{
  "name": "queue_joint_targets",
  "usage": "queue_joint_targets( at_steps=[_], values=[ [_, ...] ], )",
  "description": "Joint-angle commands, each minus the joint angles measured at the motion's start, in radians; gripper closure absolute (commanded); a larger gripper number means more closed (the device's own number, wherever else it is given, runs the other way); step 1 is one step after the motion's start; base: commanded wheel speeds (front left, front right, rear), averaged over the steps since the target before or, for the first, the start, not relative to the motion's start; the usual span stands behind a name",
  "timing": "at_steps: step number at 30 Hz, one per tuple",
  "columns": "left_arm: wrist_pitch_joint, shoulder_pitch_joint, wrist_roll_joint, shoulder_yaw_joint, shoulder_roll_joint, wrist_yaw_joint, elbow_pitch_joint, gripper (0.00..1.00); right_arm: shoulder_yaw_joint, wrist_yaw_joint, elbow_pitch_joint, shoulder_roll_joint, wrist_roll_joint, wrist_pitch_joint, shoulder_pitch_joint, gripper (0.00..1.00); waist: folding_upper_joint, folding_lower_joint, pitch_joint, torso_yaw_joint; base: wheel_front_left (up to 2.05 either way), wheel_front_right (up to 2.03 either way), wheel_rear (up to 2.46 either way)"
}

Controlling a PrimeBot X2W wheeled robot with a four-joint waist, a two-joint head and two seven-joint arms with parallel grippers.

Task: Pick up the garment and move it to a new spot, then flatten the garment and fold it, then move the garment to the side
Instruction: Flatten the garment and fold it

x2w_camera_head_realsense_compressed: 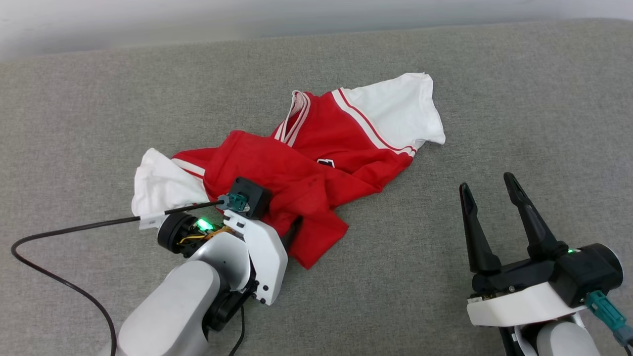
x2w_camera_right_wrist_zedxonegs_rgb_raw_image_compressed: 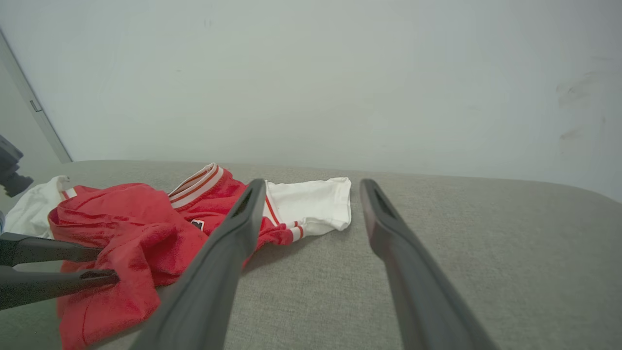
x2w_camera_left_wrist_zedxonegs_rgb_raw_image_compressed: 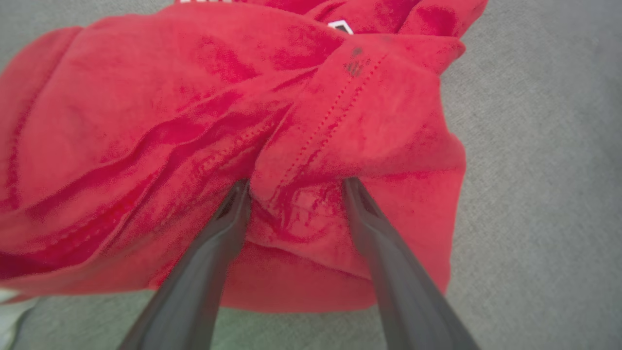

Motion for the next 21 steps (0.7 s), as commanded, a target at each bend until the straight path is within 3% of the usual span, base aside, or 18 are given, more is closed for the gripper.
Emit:
queue_joint_targets(
  at_steps=[1,12,21],
  values=[
    [-0.010,-0.007,-0.001,0.002,0.001,-0.002,-0.005,1.00,-0.002,0.000,0.001,0.002,0.004,-0.002,-0.011,0.00,0.0000,0.0000,0.001,-0.001,0.00,0.00,0.00],
    [-0.147,0.013,0.034,-0.028,-0.019,-0.039,-0.088,1.00,-0.005,0.000,0.018,0.002,-0.004,-0.002,0.010,0.00,0.0000,0.0000,-0.069,0.021,0.00,0.00,0.00],
    [-0.165,0.026,0.085,-0.197,-0.087,-0.106,-0.208,1.00,-0.024,0.000,0.027,0.002,-0.003,-0.002,0.026,0.00,0.0000,0.0000,-0.139,0.013,0.00,0.00,0.00]
  ],
)
